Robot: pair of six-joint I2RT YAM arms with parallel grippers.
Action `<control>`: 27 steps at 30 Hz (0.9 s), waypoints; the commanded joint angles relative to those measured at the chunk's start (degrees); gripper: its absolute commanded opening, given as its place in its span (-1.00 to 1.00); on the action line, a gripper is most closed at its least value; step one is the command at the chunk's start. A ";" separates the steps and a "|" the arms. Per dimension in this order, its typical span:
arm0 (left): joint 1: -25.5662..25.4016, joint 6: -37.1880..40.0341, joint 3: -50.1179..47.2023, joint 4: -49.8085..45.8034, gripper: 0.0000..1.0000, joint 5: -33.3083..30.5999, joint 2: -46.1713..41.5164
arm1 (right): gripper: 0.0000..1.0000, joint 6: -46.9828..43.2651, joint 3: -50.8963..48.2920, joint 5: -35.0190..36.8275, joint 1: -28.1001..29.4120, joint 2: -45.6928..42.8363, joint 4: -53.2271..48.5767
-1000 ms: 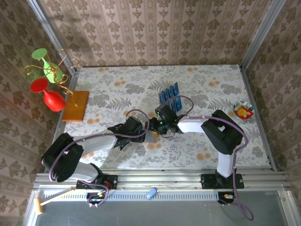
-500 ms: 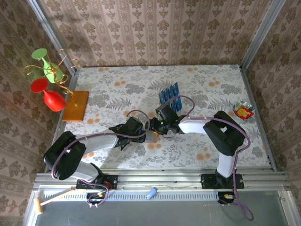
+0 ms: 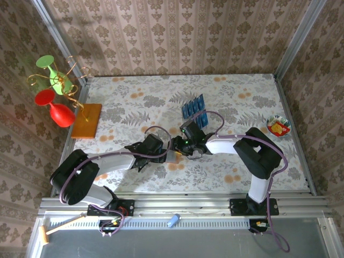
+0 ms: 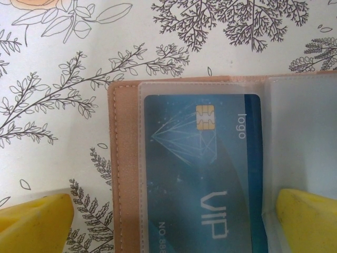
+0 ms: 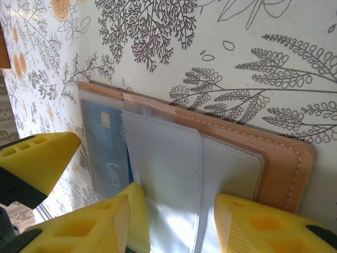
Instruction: Put the credit cards into the card holder
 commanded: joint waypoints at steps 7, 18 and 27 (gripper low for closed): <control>0.28 -0.68 -1.39 -1.34 1.00 -1.27 0.62 | -0.03 -0.08 1.66 1.50 -0.51 1.42 -0.63; 0.26 -0.75 -1.38 -1.16 1.00 -1.03 0.57 | -0.03 -1.33 4.26 -0.47 -1.03 4.09 0.38; 0.25 -0.77 -1.42 -0.97 1.00 -0.89 0.40 | -0.11 -3.15 4.94 -4.57 -0.87 3.64 3.50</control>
